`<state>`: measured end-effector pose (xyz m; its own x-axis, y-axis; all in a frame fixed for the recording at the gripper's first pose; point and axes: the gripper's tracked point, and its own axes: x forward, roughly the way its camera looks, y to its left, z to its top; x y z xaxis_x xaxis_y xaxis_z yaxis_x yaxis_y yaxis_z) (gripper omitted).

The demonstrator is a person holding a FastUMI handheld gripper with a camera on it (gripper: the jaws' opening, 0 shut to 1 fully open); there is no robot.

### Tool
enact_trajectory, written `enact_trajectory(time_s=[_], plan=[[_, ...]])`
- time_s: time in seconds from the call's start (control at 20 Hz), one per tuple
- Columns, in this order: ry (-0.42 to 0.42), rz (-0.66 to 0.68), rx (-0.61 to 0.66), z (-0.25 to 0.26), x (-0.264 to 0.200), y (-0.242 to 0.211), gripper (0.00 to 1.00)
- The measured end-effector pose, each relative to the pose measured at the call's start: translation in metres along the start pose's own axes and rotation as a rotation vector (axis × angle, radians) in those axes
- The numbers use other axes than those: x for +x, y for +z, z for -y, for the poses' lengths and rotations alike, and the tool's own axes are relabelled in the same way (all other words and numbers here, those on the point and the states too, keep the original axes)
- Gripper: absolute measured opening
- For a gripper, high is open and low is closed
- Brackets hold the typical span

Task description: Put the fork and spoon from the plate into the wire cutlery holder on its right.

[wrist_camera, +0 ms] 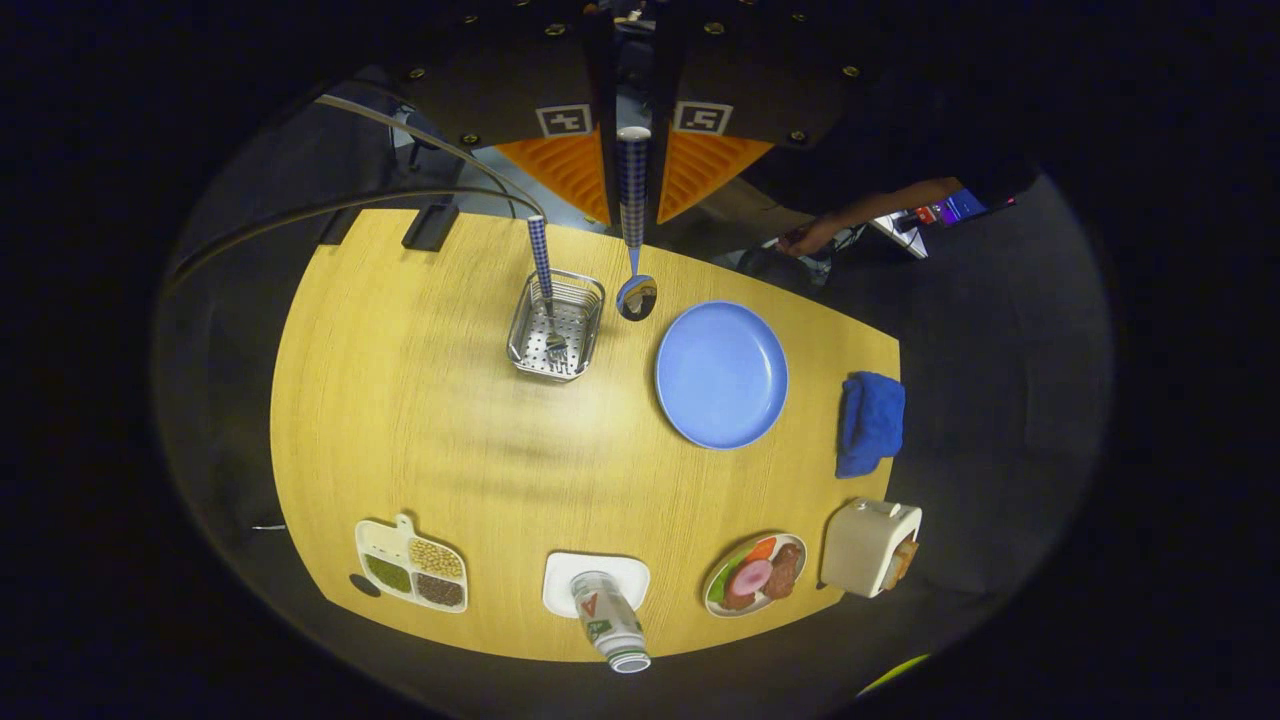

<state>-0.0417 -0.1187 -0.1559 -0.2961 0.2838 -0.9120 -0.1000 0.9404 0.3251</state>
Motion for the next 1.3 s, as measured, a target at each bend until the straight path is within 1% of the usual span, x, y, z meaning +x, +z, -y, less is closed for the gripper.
enact_trajectory(time_s=[0.25,0.45,0.65,0.85,1.0,1.15,1.25,1.3], plan=[[-0.014,0.007,0.033,0.028,-0.004,0.0,0.15],[-0.02,0.009,0.05,0.043,0.005,0.007,0.15],[-0.049,0.007,0.06,0.058,0.027,0.016,0.15],[-0.047,0.013,0.081,0.059,0.051,0.026,0.15],[-0.09,0.021,0.066,0.065,0.064,0.03,0.15],[-0.082,0.043,0.079,0.059,0.074,0.036,0.15],[-0.086,0.053,0.085,0.061,0.074,0.038,0.18],[-0.087,0.062,0.089,0.06,0.076,0.038,0.22]])
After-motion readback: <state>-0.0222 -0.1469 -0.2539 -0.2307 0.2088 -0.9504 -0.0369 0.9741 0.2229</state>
